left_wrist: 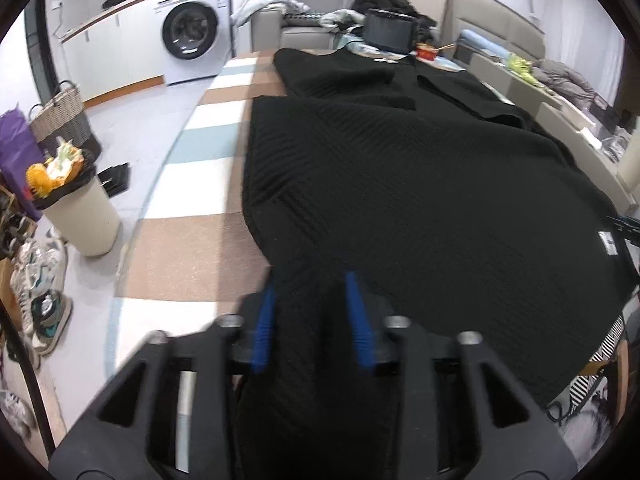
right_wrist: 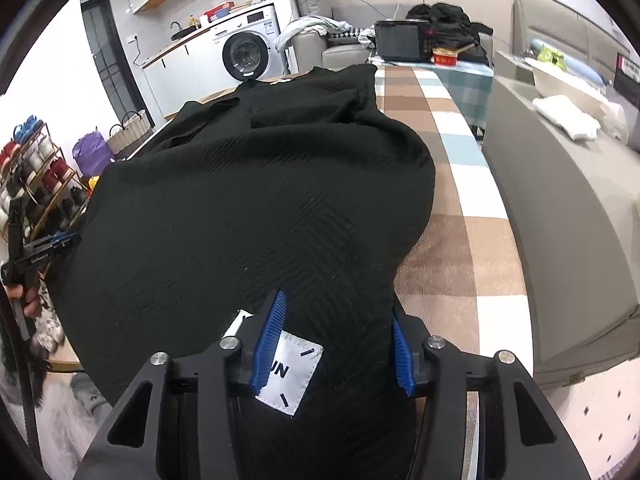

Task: Fold small clothes

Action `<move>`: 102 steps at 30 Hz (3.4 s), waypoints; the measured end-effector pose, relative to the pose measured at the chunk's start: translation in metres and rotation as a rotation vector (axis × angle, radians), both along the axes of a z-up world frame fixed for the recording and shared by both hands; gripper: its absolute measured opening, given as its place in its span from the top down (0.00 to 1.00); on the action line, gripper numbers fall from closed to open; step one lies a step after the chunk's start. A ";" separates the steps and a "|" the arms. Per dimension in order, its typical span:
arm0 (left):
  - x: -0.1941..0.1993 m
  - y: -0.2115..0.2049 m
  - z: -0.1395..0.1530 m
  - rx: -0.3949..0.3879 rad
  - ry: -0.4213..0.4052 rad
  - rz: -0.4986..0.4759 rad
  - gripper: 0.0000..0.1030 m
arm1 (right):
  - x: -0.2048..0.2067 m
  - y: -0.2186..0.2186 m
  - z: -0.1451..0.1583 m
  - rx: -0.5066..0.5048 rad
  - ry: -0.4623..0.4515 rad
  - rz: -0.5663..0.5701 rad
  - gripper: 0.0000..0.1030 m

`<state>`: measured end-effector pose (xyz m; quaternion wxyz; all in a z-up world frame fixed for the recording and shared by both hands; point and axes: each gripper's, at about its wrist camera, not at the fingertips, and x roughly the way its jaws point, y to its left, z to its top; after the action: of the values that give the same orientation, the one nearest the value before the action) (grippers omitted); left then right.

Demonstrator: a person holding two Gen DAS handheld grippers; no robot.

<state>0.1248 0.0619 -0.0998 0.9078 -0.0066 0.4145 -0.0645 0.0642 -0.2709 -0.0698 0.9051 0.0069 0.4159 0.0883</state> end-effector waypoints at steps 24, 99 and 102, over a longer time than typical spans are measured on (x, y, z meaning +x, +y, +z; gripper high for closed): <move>-0.049 0.012 0.103 -0.100 -0.304 0.020 0.95 | -0.035 -0.015 0.082 0.172 -0.391 -0.073 0.94; 0.196 0.038 0.001 -0.218 0.073 0.131 0.31 | 0.159 -0.037 0.014 0.223 0.078 -0.175 0.35; 0.199 0.033 -0.002 -0.226 0.059 0.119 0.47 | 0.166 -0.030 0.013 0.214 0.070 -0.167 0.41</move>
<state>0.3243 0.0951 -0.1018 0.8908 -0.1352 0.4301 -0.0565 0.2299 -0.3012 -0.0564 0.8884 0.1411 0.4332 0.0563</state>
